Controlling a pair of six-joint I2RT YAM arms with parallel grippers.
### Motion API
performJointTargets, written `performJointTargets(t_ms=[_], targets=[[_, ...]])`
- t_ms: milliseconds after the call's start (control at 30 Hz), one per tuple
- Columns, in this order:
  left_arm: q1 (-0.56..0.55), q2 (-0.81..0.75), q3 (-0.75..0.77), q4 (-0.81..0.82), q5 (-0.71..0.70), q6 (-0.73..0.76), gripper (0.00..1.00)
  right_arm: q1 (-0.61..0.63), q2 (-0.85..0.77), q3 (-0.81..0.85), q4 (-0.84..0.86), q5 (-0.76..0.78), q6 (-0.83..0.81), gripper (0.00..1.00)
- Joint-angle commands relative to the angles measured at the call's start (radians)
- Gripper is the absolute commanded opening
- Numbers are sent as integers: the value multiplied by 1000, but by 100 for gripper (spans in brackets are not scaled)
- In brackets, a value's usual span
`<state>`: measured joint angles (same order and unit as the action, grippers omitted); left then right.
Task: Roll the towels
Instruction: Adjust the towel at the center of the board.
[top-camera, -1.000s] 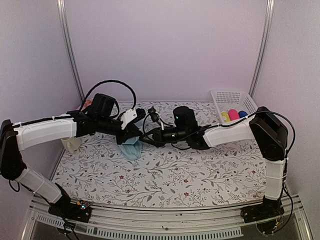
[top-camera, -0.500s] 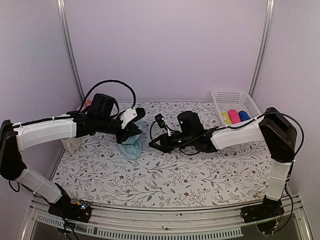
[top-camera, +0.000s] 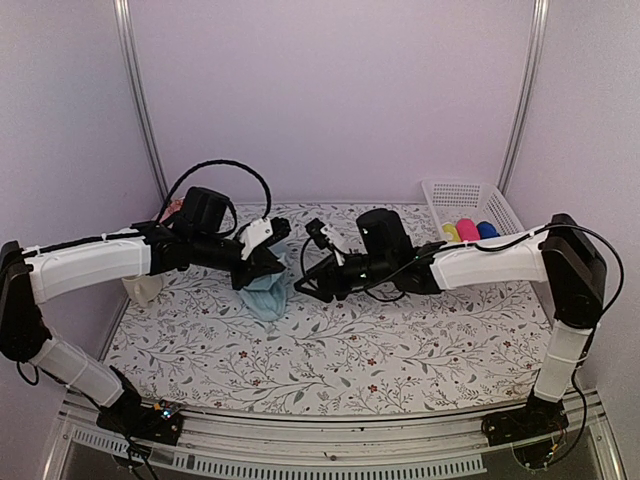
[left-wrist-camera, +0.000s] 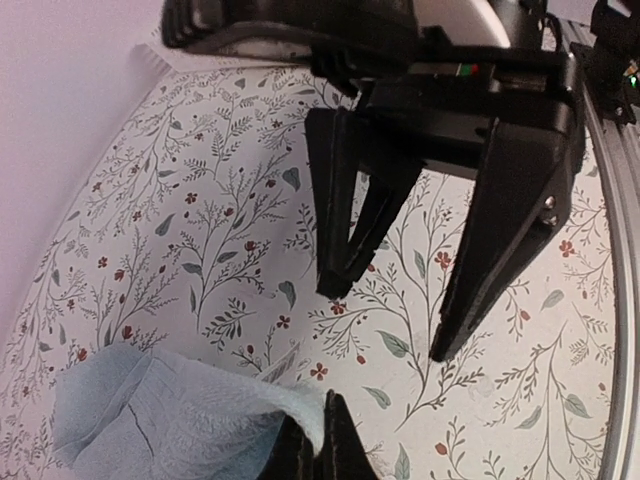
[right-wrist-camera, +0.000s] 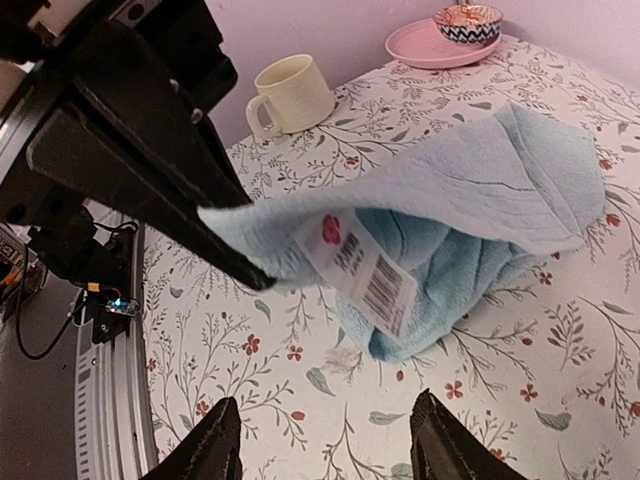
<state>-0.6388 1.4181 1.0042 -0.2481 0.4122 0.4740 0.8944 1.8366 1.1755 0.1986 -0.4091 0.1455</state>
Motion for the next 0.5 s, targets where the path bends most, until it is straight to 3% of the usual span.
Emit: performJointTargets(t_ms=[0,267,467], targets=[[-13,-14,12,-21,79,5,0,43,83,113,-7,-118,24,58],[-12,-9,34,-90,193,26,0,54,108,139,22,-93,27,60],[-12,-10,32,-92,203,26,0,55,115,135,44,-126,21,38]])
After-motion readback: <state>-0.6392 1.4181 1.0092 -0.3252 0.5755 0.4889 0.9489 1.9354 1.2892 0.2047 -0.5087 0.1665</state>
